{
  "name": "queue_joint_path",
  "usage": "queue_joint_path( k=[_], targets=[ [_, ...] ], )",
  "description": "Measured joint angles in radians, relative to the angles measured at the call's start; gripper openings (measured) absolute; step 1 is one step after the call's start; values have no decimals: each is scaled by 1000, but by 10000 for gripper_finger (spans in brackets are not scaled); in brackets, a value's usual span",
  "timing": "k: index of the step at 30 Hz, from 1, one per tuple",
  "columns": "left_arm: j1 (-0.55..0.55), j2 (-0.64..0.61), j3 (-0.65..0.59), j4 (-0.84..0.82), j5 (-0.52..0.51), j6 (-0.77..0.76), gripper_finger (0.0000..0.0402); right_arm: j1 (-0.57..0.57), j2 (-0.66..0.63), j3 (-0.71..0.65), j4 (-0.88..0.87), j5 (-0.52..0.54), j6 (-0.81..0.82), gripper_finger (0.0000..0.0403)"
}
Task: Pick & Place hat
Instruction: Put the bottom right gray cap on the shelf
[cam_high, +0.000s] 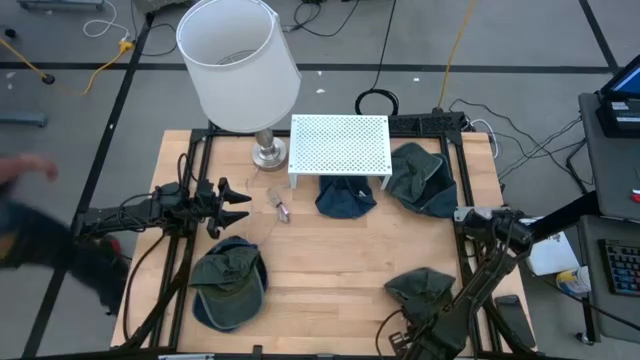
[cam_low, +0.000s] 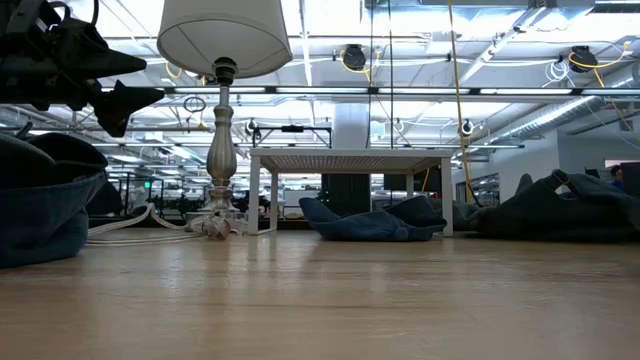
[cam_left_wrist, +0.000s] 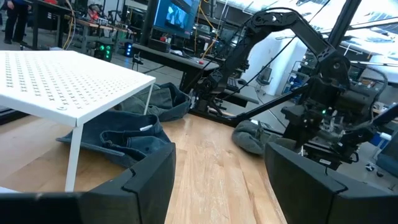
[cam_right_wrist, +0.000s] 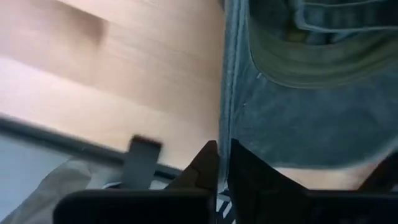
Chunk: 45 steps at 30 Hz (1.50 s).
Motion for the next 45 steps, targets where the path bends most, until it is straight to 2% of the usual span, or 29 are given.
queue_joint_path(
  k=[12, 17, 21, 25, 32, 39, 45],
  targets=[
    [0, 0, 0, 0, 0, 0, 250, -30, -194, 0, -95, 421, -314, 5],
    [0, 0, 0, 0, 0, 0, 250, -69, -255, 0, -113, 606, -516, 5],
    [0, 0, 0, 0, 0, 0, 250, -112, -301, 0, -100, 695, -732, 5],
    [0, 0, 0, 0, 0, 0, 250, -159, -339, 0, -73, 722, -976, 5],
    [0, 0, 0, 0, 0, 0, 250, -250, -387, 0, 23, 710, -1424, 6],
    [0, 0, 0, 0, 0, 0, 250, -332, -401, 0, 114, 565, -1813, 6],
    [0, 0, 0, 0, 0, 0, 250, -381, -401, 0, 195, 432, -2027, 7]
  ],
)
